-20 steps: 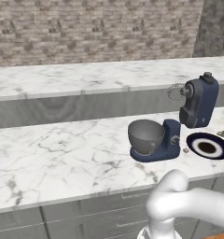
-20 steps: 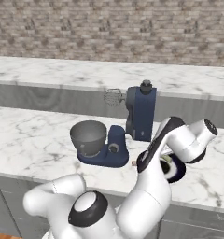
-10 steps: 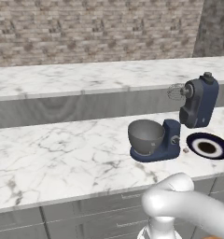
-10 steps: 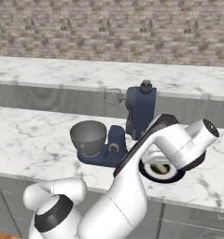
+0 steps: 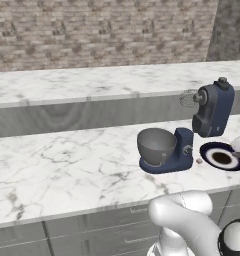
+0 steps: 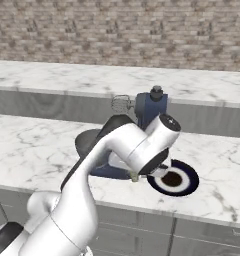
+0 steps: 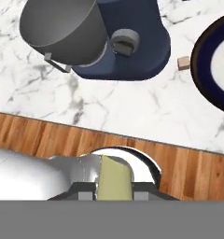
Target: Add butter and sugar cubes to the stand mixer bowl and then turn on the stand mixer to begin making frosting.
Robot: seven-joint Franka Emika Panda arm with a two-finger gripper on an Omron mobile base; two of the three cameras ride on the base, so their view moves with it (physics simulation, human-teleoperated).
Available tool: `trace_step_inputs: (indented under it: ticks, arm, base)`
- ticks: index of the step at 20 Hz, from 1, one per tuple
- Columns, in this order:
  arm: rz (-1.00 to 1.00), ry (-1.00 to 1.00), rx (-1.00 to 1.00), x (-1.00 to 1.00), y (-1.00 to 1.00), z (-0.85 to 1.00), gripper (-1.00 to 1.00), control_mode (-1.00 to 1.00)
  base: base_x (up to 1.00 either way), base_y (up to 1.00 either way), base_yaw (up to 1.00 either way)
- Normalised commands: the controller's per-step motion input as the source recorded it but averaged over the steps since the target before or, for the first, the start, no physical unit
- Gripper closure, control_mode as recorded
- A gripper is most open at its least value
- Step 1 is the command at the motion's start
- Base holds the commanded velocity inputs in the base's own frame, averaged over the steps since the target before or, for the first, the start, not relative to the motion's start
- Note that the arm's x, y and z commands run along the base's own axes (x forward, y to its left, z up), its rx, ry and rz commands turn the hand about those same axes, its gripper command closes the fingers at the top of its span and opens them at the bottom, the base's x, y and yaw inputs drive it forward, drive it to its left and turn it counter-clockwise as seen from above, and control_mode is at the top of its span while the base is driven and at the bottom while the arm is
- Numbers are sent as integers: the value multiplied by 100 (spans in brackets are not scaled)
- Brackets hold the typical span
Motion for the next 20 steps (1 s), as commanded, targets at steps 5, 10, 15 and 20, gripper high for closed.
trace_step_inputs:
  ticks: [5,10,15,20]
  arm:
    - [-19,20,-12,7,98,29,100,-100]
    - [-18,21,-10,26,77,28,100,-100]
    - [-16,19,-9,28,53,26,100,-100]
    - [-16,17,-8,24,44,27,100,-100]
  base:
    - [0,0,0]
    - [0,0,0]
    - [0,0,0]
    - [0,0,0]
